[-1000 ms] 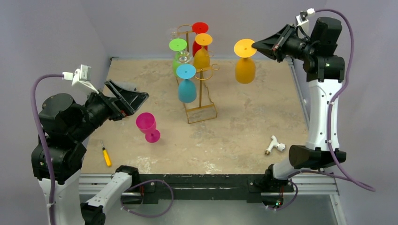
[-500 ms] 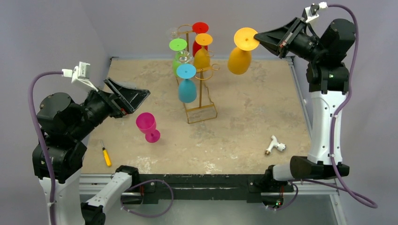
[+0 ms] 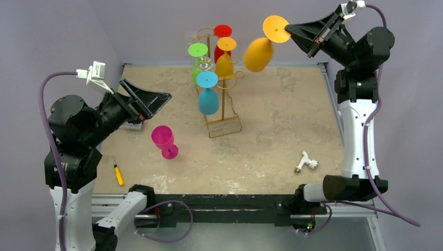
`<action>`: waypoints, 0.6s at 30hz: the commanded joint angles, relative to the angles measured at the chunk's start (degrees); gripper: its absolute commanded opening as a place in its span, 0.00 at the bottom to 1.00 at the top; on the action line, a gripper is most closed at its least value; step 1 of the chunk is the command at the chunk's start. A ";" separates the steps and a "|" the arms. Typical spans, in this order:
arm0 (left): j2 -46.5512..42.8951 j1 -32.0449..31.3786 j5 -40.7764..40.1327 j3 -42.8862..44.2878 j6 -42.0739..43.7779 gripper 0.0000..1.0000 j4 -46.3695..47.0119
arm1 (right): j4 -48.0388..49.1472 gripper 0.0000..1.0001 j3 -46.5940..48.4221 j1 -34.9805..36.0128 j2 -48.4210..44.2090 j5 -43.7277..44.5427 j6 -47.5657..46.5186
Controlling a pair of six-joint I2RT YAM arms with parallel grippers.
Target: Take the wine glass off the wine glass rack
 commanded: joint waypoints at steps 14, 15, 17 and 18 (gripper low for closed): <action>6.35 -0.47 13.47 -8.06 -19.72 0.93 39.86 | 49.03 0.00 -2.77 0.65 3.60 8.54 36.74; 7.06 -0.52 13.59 -7.96 -20.37 0.93 41.66 | 50.17 0.00 -2.62 1.07 3.92 9.18 37.90; 8.38 -0.66 13.60 -7.70 -21.74 0.93 44.80 | 52.76 0.00 -1.99 2.15 4.98 10.33 40.21; 9.01 -0.70 13.80 -7.59 -22.50 0.92 46.53 | 53.54 0.00 -1.50 2.79 5.51 10.71 41.00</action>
